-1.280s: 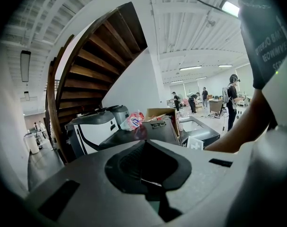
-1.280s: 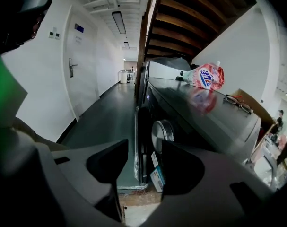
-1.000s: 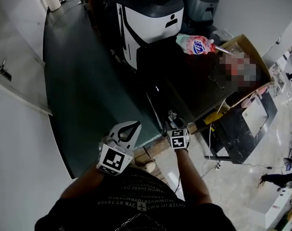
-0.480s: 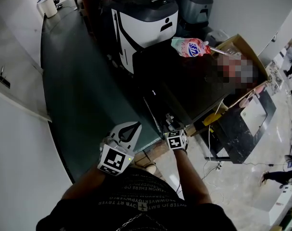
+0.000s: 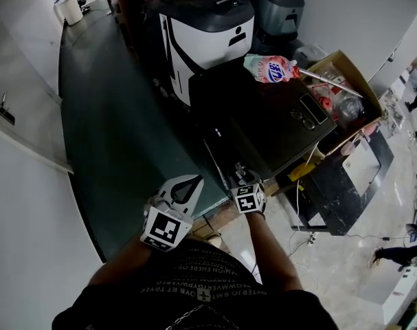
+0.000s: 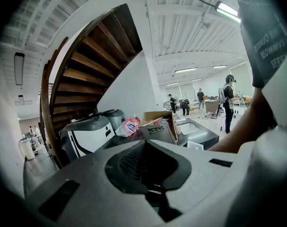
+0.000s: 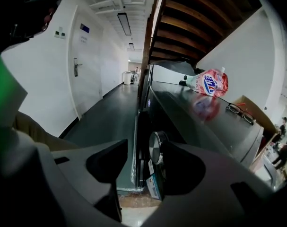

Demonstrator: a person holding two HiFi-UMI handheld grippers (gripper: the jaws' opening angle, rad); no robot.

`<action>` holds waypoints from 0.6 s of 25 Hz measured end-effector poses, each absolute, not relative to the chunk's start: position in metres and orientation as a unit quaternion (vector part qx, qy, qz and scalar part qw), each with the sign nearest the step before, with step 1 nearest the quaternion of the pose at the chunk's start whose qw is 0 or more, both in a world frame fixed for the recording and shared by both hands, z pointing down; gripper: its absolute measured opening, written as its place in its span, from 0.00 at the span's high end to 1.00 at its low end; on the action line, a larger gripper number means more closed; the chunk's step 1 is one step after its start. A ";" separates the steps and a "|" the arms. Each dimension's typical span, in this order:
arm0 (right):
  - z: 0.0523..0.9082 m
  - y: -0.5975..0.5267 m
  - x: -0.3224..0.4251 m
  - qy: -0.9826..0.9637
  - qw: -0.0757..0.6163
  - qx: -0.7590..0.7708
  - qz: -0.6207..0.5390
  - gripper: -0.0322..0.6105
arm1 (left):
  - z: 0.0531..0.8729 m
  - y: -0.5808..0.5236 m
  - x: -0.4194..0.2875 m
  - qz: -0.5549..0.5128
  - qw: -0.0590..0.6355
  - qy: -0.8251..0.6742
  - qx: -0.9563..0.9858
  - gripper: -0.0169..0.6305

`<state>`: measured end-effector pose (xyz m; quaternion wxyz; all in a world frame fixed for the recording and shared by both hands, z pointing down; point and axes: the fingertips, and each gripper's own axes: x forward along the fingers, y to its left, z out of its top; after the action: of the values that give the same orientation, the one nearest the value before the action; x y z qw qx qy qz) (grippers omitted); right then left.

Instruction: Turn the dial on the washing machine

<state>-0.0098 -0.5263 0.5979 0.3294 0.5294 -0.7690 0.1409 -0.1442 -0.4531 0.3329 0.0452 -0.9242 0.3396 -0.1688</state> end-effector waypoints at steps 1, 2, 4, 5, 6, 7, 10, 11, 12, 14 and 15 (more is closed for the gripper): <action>0.600 -0.525 -0.008 -0.767 0.330 0.531 0.145 0.61 | 0.333 -0.452 -0.144 -0.168 0.044 0.341 -0.924 0.96; 0.602 -0.523 -0.006 -0.765 0.331 0.532 0.149 0.61 | 0.333 -0.452 -0.145 -0.168 0.043 0.342 -0.923 0.96; 0.608 -0.518 -0.003 -0.760 0.338 0.532 0.158 0.62 | 0.334 -0.450 -0.146 -0.168 0.041 0.345 -0.923 0.96; 0.611 -0.515 -0.002 -0.759 0.341 0.530 0.161 0.62 | 0.334 -0.449 -0.148 -0.168 0.040 0.347 -0.922 0.96; 0.613 -0.513 -0.002 -0.760 0.342 0.528 0.163 0.62 | 0.334 -0.449 -0.149 -0.168 0.040 0.348 -0.921 0.96; 0.613 -0.513 -0.002 -0.761 0.340 0.527 0.165 0.60 | 0.334 -0.448 -0.150 -0.168 0.039 0.350 -0.921 0.96; 0.599 -0.516 -0.004 -0.769 0.317 0.531 0.164 0.59 | 0.333 -0.448 -0.150 -0.165 0.040 0.354 -0.920 0.96; 0.591 -0.517 -0.005 -0.773 0.307 0.532 0.160 0.59 | 0.332 -0.448 -0.150 -0.164 0.040 0.356 -0.919 0.96; 0.582 -0.516 -0.006 -0.777 0.296 0.533 0.156 0.59 | 0.332 -0.447 -0.150 -0.163 0.040 0.357 -0.919 0.96; 0.557 -0.511 -0.008 -0.788 0.271 0.535 0.142 0.67 | 0.329 -0.447 -0.152 -0.161 0.042 0.362 -0.917 0.96; 0.542 -0.507 -0.009 -0.793 0.256 0.536 0.131 0.78 | 0.325 -0.447 -0.153 -0.159 0.045 0.365 -0.916 0.96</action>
<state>-0.0087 -0.5074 0.5420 0.2560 0.5364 -0.7934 0.1313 -0.1530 -0.4471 0.3254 0.0446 -0.9162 0.3650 -0.1591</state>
